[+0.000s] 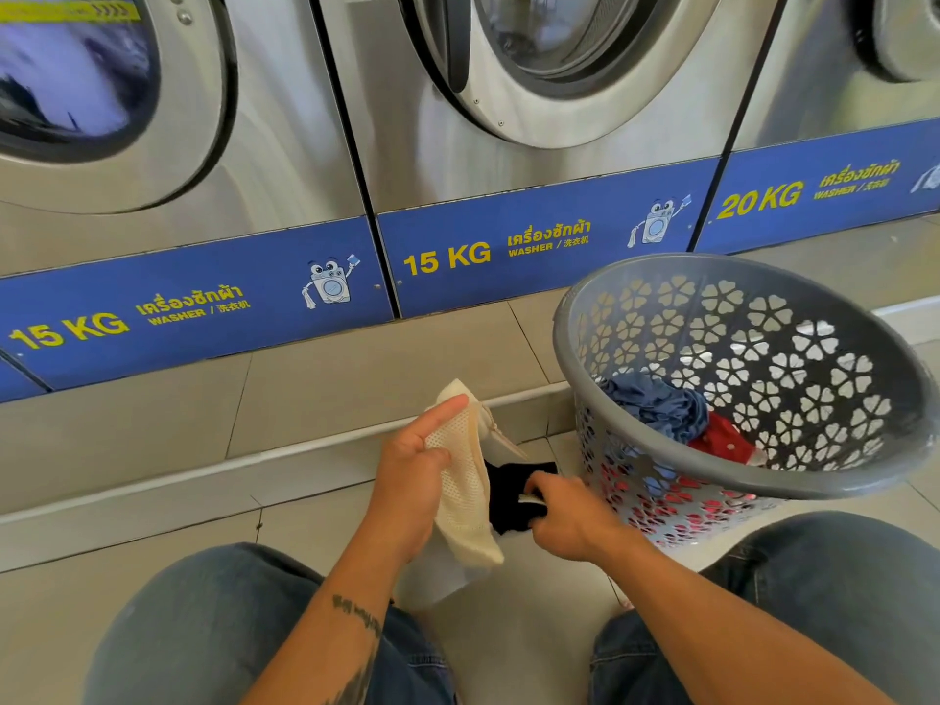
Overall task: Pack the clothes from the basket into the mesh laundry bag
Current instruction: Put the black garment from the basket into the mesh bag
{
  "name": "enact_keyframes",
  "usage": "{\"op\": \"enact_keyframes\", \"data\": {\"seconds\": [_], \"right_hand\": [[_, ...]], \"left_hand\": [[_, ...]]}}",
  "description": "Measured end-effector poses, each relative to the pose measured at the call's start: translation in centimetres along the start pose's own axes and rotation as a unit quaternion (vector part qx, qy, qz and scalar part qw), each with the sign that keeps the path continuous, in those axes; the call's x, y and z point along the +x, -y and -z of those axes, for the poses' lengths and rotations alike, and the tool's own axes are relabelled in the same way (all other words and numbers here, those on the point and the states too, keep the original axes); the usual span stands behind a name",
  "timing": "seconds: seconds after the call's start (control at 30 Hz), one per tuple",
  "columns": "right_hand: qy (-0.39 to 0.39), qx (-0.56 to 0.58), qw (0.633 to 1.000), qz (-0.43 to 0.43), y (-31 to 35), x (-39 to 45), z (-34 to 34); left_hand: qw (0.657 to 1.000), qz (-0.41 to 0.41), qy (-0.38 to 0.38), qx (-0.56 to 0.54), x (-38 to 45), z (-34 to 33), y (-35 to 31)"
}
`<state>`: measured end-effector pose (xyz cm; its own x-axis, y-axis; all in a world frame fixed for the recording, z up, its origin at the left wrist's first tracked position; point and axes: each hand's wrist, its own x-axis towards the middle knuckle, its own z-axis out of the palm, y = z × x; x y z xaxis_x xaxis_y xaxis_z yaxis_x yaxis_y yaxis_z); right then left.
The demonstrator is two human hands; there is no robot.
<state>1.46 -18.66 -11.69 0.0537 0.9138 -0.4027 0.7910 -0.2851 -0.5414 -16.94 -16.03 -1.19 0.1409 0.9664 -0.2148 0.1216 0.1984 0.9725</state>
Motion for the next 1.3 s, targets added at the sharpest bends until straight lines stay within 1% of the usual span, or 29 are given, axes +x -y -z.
{"op": "enact_keyframes", "data": {"seconds": [0.1, 0.2, 0.27, 0.3, 0.33, 0.37, 0.43, 0.5, 0.57, 0.6, 0.67, 0.73, 0.83, 0.9, 1.0, 1.1, 1.17, 1.23, 1.27, 1.3], "right_hand": [[-0.057, 0.054, 0.997, 0.012, 0.9, 0.3, 0.3], [-0.115, 0.112, 0.986, 0.042, 2.5, 0.3, 0.6], [-0.122, 0.145, 0.978, 0.088, 3.7, 0.0, 0.8], [-0.101, 0.153, 0.976, 0.12, 4.1, 0.0, 0.8], [-0.065, 0.161, 0.975, 0.138, 4.2, 0.1, 0.7], [-0.019, 0.168, 0.977, 0.133, 4.0, 0.1, 0.5], [0.075, 0.144, 0.984, 0.071, 3.1, 0.2, 0.5], [0.151, 0.03, 0.988, 0.012, 1.8, 0.3, 0.4], [0.195, -0.058, 0.979, -0.022, 0.6, 0.9, 0.2], [0.204, -0.077, 0.975, -0.034, 0.2, 1.1, 0.2], [0.183, -0.084, 0.978, -0.049, -0.4, 1.8, 0.2], [0.121, -0.08, 0.988, -0.047, -0.8, 2.4, 0.3], [0.014, -0.084, 0.996, -0.005, -0.9, 2.9, 0.1], [-0.01, -0.096, 0.995, -0.014, -1.1, 2.9, -0.4], [0.034, -0.101, 0.992, -0.064, -1.9, 2.8, -1.6], [0.078, -0.086, 0.99, -0.075, -2.0, 3.3, -2.5], [0.137, -0.077, 0.985, -0.07, -1.9, 3.8, -3.0], [0.196, -0.118, 0.971, -0.069, -1.9, 3.8, -3.4], [0.201, -0.13, 0.968, -0.069, -1.9, 3.7, -3.5], [0.189, -0.128, 0.971, -0.062, -1.7, 3.6, -3.3]], "left_hand": [[1.0, 0.008, 0.001, 0.029, 0.2, -0.1, 0.5], [0.999, 0.015, -0.003, 0.036, 0.6, -0.1, 0.9], [0.999, 0.022, -0.007, 0.036, 0.8, -0.2, 0.8], [0.999, 0.023, -0.004, 0.031, 0.9, -0.3, 0.7], [0.999, 0.026, -0.001, 0.019, 0.9, -0.4, 0.7], [0.999, 0.034, 0.005, -0.002, 0.9, -0.6, 0.6], [0.997, 0.049, 0.027, -0.054, 0.9, -0.8, 0.6], [0.995, 0.054, 0.051, -0.07, 1.1, -0.7, 0.9], [0.996, 0.043, 0.063, -0.042, 1.1, -0.6, 1.2], [0.997, 0.036, 0.066, -0.024, 1.0, -0.6, 1.2], [0.998, 0.024, 0.062, 0.011, 1.1, -0.5, 1.1], [0.997, 0.008, 0.057, 0.052, 1.4, -0.5, 0.9], [0.993, 0.002, 0.026, 0.116, 2.3, -0.2, 1.4], [0.989, 0.014, 0.013, 0.15, 2.8, -0.2, 2.6], [0.98, 0.036, 0.009, 0.196, 3.0, -0.4, 4.8], [0.972, 0.027, 0.009, 0.232, 2.9, -0.6, 6.0], [0.97, 0.019, 0.005, 0.242, 3.2, -0.5, 6.3], [0.968, -0.001, 0.007, 0.249, 3.4, -0.5, 6.5], [0.968, -0.012, 0.011, 0.25, 3.4, -0.5, 6.5], [0.969, -0.019, 0.014, 0.245, 3.3, -0.7, 6.4]]}}
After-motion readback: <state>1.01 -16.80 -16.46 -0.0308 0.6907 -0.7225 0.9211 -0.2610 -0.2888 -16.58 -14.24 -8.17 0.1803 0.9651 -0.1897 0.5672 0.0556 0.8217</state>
